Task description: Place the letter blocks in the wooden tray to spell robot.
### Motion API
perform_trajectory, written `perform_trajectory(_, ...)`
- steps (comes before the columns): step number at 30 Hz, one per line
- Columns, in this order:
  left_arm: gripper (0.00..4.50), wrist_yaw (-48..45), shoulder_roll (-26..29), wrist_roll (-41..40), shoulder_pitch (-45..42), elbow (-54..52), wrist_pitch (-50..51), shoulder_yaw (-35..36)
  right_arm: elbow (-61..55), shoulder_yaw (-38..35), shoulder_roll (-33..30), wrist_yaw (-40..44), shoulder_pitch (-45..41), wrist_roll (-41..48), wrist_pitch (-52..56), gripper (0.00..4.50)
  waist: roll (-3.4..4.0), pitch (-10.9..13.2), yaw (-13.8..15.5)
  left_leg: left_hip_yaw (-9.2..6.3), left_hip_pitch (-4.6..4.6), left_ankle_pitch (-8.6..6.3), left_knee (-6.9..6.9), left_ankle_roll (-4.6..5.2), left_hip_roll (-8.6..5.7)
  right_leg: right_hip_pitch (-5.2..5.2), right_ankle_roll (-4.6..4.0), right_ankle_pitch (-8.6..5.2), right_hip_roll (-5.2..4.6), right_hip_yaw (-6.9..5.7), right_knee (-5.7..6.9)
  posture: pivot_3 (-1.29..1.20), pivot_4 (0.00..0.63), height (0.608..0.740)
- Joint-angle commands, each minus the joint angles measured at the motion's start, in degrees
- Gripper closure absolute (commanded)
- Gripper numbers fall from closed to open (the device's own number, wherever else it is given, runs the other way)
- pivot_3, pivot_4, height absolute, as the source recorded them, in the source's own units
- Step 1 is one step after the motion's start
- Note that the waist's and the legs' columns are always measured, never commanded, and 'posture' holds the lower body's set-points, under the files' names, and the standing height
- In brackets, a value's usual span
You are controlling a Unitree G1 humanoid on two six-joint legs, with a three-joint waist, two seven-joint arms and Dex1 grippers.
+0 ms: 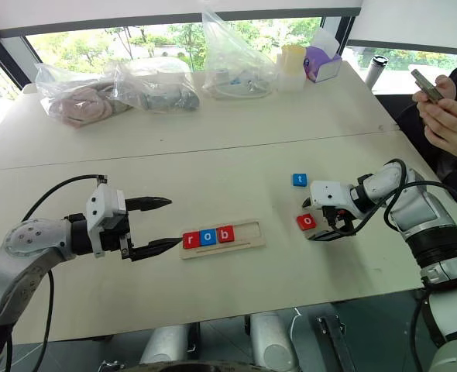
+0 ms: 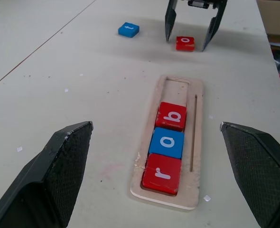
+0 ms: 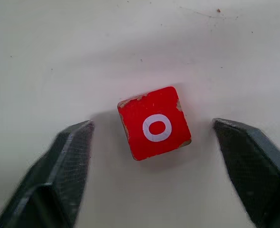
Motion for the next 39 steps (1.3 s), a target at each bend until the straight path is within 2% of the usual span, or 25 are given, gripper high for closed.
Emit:
perform_trajectory(1, 0.0, 0.11, 0.46, -0.49, -0.19, -1.55, -0.38, 1.82, 0.75, -1.05, 0.64, -0.59, -0.67, -1.25, -0.69, 2.41, 0.0, 0.0, -0.07, 0.0, 0.01, 0.0, 0.02, 0.0, 0.0, 0.01, 0.0, 0.0, 0.0, 0.0, 0.04, 0.0, 0.15, 0.74)
perform_trajectory(3, 0.0, 0.14, 0.44, -0.46, -0.3, -1.44, -0.44, 1.73, 0.93, -1.17, 0.8, -0.63, -0.91, -1.46, -0.62, 3.38, 0.0, 0.0, -0.12, 0.0, 0.04, 0.0, 0.09, 0.0, -0.01, 0.01, 0.02, -0.01, 0.0, 0.0, 0.13, 0.0, 0.15, 0.74)
perform_trajectory(8, 0.0, 0.09, 0.47, -0.36, -0.33, -1.22, -0.6, 1.69, -1.58, -1.94, 0.89, -1.24, -1.04, -1.25, 0.15, 3.37, 0.0, 0.0, -0.17, -0.01, 0.09, 0.0, 0.18, -0.01, -0.03, 0.0, 0.02, -0.02, -0.01, 0.01, 0.33, 0.0, 0.15, 0.74)
perform_trajectory(15, 0.0, -0.3, 0.57, -0.5, 0.09, -1.46, -0.79, 1.78, -20.44, -1.69, 3.88, -0.31, -3.07, 3.34, 18.07, 3.37, 0.01, 0.01, -0.23, -0.05, 0.11, 0.0, 0.13, -0.01, -0.02, -0.1, 0.03, -0.03, 0.02, 0.02, 0.49, 0.0, 0.15, 0.74)
perform_trajectory(19, 0.0, -0.38, 0.46, -0.37, -0.17, -1.46, -0.83, 1.53, -25.96, 0.22, 6.48, -1.32, -3.29, 2.9, 23.4, 3.37, 0.01, 0.0, -0.01, -0.09, 0.09, 0.0, 0.12, -0.01, -0.02, -0.1, 0.03, -0.03, 0.02, -0.01, 0.48, 0.0, 0.15, 0.74)
perform_trajectory(27, 0.0, 0.01, 0.45, -0.44, 0.4, -2.17, -0.71, 1.9, -28.05, 3.68, 9.7, -4.01, -3.05, 1.12, 26.62, 3.37, 0.01, 0.0, 1.08, -0.07, 0.02, 0.01, 0.17, -0.02, -0.06, -0.14, 0.02, -0.03, -0.02, 0.0, 0.42, 0.0, 0.15, 0.74)
perform_trajectory(39, 0.0, 0.9, 0.28, -0.69, 1.38, -2.9, -0.42, 2.18, -29.15, 6.54, 12.47, -6.17, -1.79, 0.78, 28.89, 3.37, 0.0, 0.0, 1.09, -0.07, 0.0, 0.01, 0.14, -0.01, -0.05, -0.16, 0.01, -0.03, -0.01, -0.01, 0.43, 0.0, 0.15, 0.74)
